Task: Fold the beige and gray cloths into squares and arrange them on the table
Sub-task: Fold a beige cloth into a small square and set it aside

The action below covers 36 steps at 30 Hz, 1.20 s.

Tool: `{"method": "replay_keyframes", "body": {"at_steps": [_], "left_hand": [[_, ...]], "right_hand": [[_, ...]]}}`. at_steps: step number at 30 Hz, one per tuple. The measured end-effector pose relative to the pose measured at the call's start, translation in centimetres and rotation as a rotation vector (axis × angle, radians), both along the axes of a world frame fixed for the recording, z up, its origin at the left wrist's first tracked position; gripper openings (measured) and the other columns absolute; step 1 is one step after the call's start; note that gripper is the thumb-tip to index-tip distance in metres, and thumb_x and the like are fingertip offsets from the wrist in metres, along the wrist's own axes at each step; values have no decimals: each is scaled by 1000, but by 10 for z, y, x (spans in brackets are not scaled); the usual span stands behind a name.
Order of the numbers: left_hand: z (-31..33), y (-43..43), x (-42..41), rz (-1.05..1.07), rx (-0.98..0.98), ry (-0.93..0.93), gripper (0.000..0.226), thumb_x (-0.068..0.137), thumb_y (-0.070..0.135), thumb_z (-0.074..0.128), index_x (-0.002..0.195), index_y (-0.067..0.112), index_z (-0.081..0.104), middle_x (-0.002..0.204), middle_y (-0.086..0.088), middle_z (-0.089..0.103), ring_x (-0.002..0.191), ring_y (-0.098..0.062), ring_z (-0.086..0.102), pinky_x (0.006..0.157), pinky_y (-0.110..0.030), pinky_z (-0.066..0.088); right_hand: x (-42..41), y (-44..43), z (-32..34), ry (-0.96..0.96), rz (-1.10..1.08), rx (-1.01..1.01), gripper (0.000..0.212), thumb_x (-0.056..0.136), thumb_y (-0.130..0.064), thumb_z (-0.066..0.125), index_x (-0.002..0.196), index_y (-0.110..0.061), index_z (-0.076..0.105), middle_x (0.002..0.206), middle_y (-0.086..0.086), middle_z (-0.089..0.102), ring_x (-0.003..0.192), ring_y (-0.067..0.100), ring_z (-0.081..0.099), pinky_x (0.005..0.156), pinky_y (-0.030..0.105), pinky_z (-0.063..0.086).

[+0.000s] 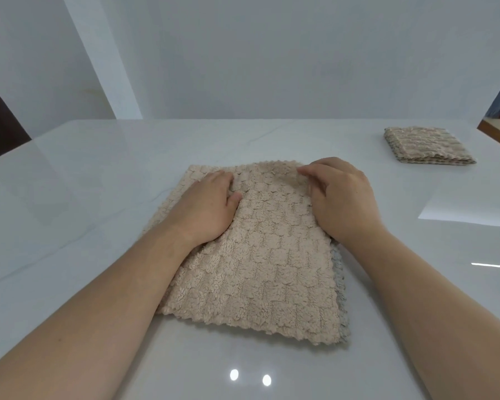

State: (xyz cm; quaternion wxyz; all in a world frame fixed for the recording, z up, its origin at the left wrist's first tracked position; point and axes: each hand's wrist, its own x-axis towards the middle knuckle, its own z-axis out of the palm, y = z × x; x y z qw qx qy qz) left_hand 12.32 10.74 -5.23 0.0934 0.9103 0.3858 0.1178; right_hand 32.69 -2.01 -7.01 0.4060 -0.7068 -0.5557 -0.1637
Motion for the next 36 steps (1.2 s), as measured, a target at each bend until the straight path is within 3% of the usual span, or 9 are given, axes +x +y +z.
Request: {"method": "replay_keyframes", "body": {"at_steps": [6,12,14,17,22,27,30,32,36], "left_hand": [[3,-6,-2,-9,-7,-185,78,100,34,58,162,16,13,169,-1,14,155,-15,12,126,-35,14],[2,-1,-3,-94,114,-222,66,95,24,66,154,26,38,158,5,42,153,-24,21,124,-51,20],[5,0,-4,-121,199,-243,43,91,19,68,133,28,63,129,3,67,137,-26,47,117,-53,30],[14,1,-9,-127,264,-238,29,83,14,65,105,27,78,93,4,74,99,-24,64,102,-48,43],[37,-16,-17,-177,-11,-331,15,85,23,75,98,30,80,89,14,73,84,-4,65,77,-25,53],[47,-19,-23,-223,-247,-370,31,77,28,86,103,40,75,91,14,69,67,-3,56,70,-15,47],[49,-13,-27,-211,-189,-180,59,71,56,83,125,44,65,111,21,61,90,0,60,85,-23,50],[53,-10,-30,-203,-189,-59,77,64,72,74,134,46,59,119,27,58,103,3,57,90,-21,47],[58,-5,-37,-166,-253,7,41,56,72,74,90,50,67,73,29,65,72,9,59,62,-10,38]], "right_hand": [[-15,-13,11,-5,191,35,45,83,15,52,113,-12,72,111,2,61,96,19,61,79,37,54],[-31,-19,19,-42,247,33,50,83,13,46,121,-12,67,118,2,61,96,11,56,81,25,47],[-33,-20,20,-45,231,5,48,86,8,45,125,-13,65,121,2,63,102,15,59,85,25,46],[-34,-21,20,1,194,-99,47,92,2,48,133,-18,59,125,-2,62,103,13,57,90,28,44],[-30,-18,18,-3,89,-353,54,92,-26,32,141,-27,54,125,-10,63,115,16,47,103,37,36],[-29,-17,15,11,44,-404,45,87,-31,30,110,-27,68,115,-16,64,120,16,40,95,29,23],[-34,-22,26,175,107,-287,30,91,-23,33,96,-24,62,93,-12,62,101,11,47,89,34,35],[-38,-26,34,341,161,-225,24,95,-14,37,91,-24,59,71,-12,56,75,10,48,69,34,37],[-43,-30,39,495,238,-215,28,97,-9,38,90,-26,59,52,-14,47,52,9,39,54,32,32]]}}
